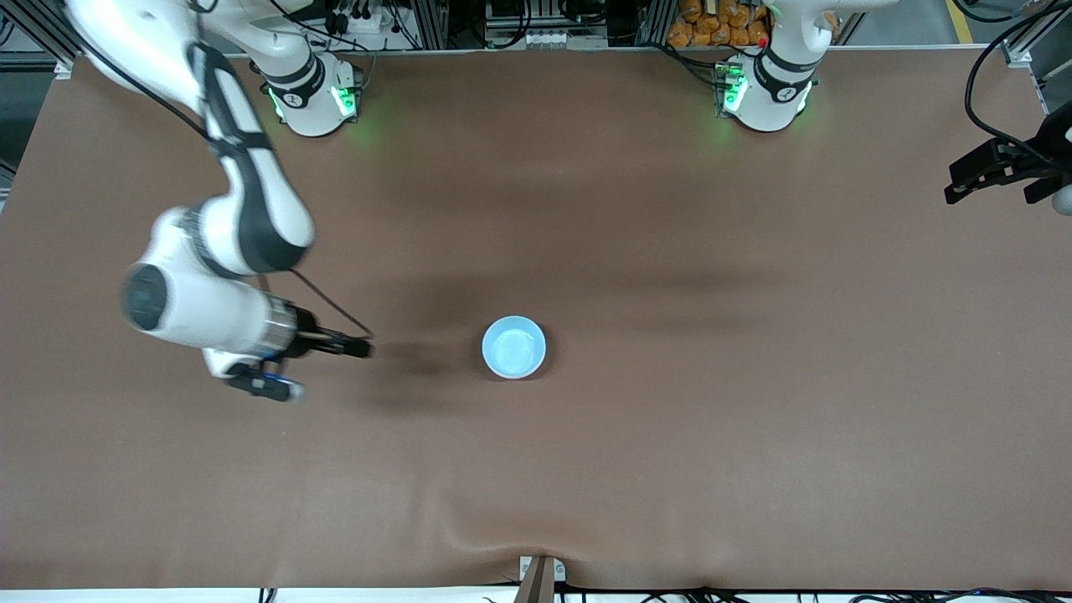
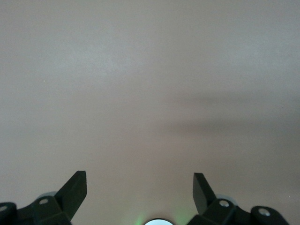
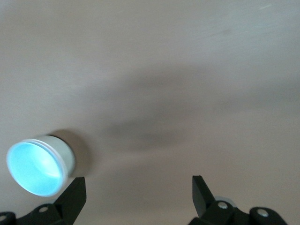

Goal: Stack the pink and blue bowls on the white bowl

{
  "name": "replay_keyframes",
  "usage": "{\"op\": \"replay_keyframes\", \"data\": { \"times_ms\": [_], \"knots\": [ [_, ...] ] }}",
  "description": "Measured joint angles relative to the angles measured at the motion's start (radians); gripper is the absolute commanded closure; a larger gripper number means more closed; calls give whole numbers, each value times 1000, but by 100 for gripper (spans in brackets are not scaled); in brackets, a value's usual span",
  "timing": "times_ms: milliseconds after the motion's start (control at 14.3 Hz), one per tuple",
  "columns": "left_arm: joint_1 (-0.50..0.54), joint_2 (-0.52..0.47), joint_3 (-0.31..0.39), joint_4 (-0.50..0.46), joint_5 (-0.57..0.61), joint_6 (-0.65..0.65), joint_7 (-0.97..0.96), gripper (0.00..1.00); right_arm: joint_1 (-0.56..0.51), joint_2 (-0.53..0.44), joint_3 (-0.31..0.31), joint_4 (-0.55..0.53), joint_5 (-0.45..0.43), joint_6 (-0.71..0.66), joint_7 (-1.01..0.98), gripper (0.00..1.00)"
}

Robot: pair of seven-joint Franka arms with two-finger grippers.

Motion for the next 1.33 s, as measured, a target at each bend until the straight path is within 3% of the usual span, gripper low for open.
{"op": "replay_keyframes", "data": {
  "times_ms": [558, 837, 1326],
  "knots": [
    [-12, 0, -4, 0, 0, 1, -2, 0, -173, -258, -17, -41, -208, -231, -243, 0],
    [-13, 0, -4, 1, -1, 2, -2, 0, -178, -356, -85, -43, -237, -302, -331, 0],
    [-14, 0, -4, 1, -15, 4, -2, 0, -179, -419, -91, 86, -266, -490, -293, 0]
  ]
}}
